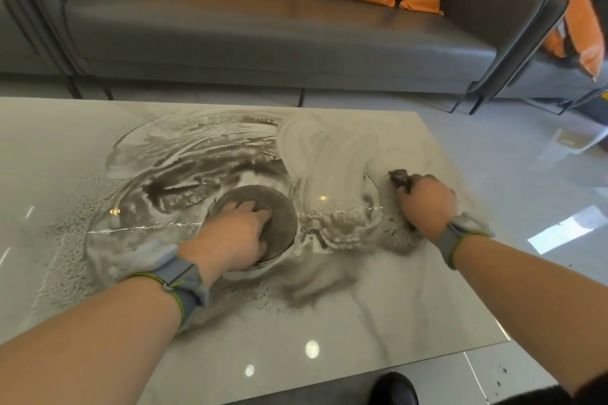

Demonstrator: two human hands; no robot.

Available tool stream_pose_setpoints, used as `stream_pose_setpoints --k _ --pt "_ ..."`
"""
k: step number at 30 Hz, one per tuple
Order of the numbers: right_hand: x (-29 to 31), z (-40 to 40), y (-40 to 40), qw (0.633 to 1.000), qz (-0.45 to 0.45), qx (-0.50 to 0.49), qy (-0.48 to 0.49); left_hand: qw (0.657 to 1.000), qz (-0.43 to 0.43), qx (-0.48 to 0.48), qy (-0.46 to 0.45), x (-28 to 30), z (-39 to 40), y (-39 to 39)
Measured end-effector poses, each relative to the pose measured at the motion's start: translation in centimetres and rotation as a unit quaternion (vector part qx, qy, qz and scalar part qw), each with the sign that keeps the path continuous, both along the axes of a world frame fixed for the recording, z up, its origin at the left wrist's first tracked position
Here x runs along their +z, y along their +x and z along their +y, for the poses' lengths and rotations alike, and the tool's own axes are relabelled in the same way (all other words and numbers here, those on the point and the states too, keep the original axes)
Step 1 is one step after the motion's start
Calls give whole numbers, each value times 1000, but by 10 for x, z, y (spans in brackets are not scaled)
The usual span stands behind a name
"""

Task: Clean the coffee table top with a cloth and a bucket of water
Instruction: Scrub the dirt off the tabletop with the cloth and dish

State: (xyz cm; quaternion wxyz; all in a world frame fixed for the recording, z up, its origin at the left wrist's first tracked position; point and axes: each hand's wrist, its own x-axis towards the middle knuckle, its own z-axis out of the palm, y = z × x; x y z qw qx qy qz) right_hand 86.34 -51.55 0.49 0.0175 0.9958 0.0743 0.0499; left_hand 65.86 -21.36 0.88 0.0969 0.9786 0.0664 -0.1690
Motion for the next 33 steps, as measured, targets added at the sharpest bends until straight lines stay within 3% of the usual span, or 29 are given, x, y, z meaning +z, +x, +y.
stream_pose_setpoints --k 5,10,14,16,18,22,27,30,33 --pt "-15 57 -48 990 -8 117 80 1000 0 2 2 4 -1 -2" --pt "-24 77 -114 955 -7 293 49 1000 2 -2 3 5 -1 -3" --pt "-11 62 -135 924 81 363 93 1000 6 -3 4 5 1 -2" --pt "2 54 -131 918 100 360 133 1000 12 -2 1 5 1 0" --pt "16 43 -118 928 50 331 162 1000 13 -4 3 5 1 1" --pt "30 4 -79 970 -69 227 56 1000 17 -11 -7 6 2 3" --pt "12 -38 -76 997 8 53 -60 999 25 -27 -9 8 6 1" --pt "3 -22 -94 999 14 28 -14 999 30 -37 -12 8 10 -1" --pt "-4 12 -123 997 17 71 35 999 31 -41 -11 8 12 -2"
